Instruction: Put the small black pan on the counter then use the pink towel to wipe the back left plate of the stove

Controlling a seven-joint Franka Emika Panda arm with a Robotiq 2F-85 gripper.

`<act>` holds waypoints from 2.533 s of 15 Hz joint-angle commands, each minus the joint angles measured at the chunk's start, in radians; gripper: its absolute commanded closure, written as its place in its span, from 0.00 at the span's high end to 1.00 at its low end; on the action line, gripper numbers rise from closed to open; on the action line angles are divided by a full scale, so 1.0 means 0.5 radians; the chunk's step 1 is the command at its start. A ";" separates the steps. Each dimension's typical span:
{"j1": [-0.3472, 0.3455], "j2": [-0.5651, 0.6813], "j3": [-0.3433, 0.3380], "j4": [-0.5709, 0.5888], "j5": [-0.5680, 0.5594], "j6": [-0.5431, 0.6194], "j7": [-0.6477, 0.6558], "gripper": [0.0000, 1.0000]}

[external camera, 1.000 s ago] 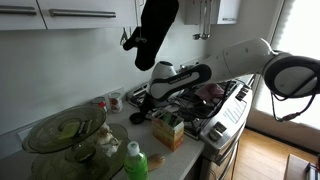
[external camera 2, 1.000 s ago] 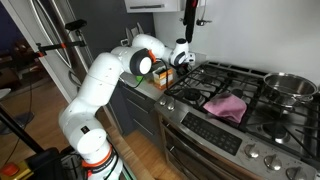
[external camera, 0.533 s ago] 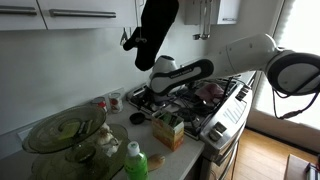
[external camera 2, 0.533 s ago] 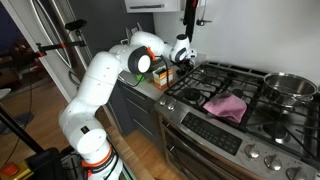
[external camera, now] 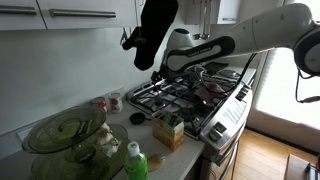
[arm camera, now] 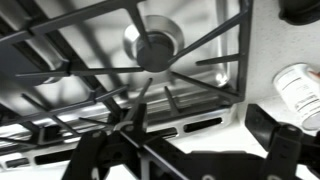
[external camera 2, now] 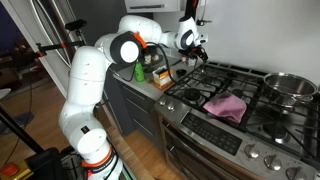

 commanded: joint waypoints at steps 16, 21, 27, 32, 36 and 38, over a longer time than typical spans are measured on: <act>-0.319 -0.455 -0.394 -0.931 -0.560 -0.238 0.899 1.00; -0.386 -0.470 -0.364 -0.976 -0.397 -0.238 0.872 0.71; -0.422 -0.450 -0.318 -0.988 -0.279 -0.045 0.842 0.31; -0.419 -0.446 -0.303 -1.014 -0.209 0.187 0.839 0.00; -0.419 -0.435 -0.281 -1.016 -0.151 0.286 0.786 0.02; -0.410 -0.435 -0.272 -1.009 -0.135 0.321 0.759 0.02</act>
